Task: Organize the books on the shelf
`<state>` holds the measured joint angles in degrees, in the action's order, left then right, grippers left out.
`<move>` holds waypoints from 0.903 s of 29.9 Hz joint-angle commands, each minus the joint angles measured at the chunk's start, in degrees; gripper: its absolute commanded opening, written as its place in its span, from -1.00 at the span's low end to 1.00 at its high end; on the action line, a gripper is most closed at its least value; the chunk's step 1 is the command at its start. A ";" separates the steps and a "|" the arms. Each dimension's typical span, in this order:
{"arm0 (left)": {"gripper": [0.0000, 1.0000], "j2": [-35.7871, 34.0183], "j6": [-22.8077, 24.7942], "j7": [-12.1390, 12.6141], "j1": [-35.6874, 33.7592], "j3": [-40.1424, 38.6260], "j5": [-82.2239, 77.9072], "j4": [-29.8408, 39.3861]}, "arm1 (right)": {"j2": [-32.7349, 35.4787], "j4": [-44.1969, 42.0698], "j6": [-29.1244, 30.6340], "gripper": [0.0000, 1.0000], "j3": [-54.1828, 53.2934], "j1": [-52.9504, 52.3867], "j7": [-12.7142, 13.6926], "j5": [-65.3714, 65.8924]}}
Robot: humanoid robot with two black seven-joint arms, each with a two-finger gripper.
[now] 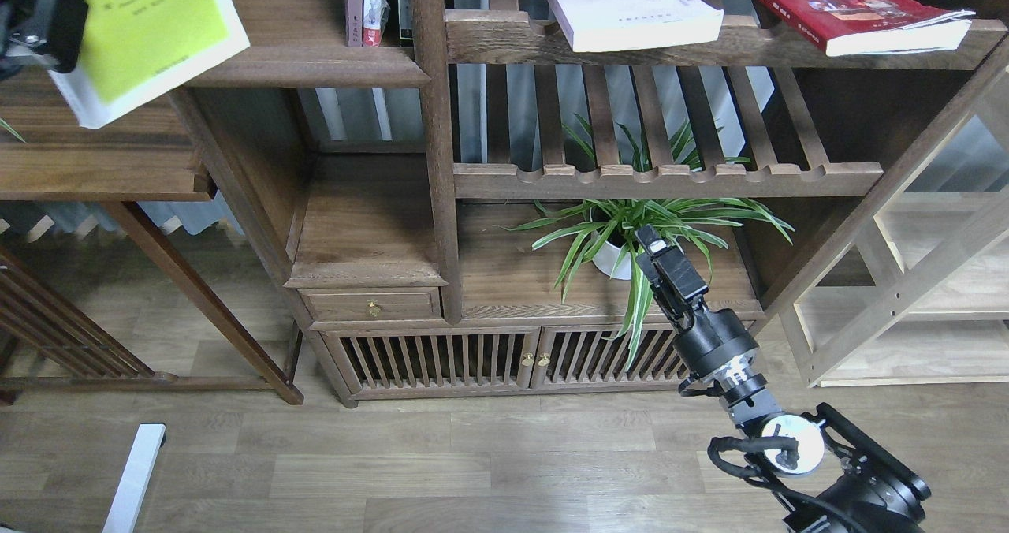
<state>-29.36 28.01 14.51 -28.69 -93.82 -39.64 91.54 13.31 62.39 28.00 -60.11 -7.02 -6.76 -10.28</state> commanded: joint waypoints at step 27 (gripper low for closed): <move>-1.00 1.41 -15.52 -2.72 -9.63 6.54 -1.32 -6.29 | 1.01 -0.34 0.00 0.68 0.16 -0.10 -0.09 -0.45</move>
<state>-28.94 14.99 13.20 -38.26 -87.82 -40.98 85.52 14.43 62.05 28.00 -59.96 -6.91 -6.86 -10.73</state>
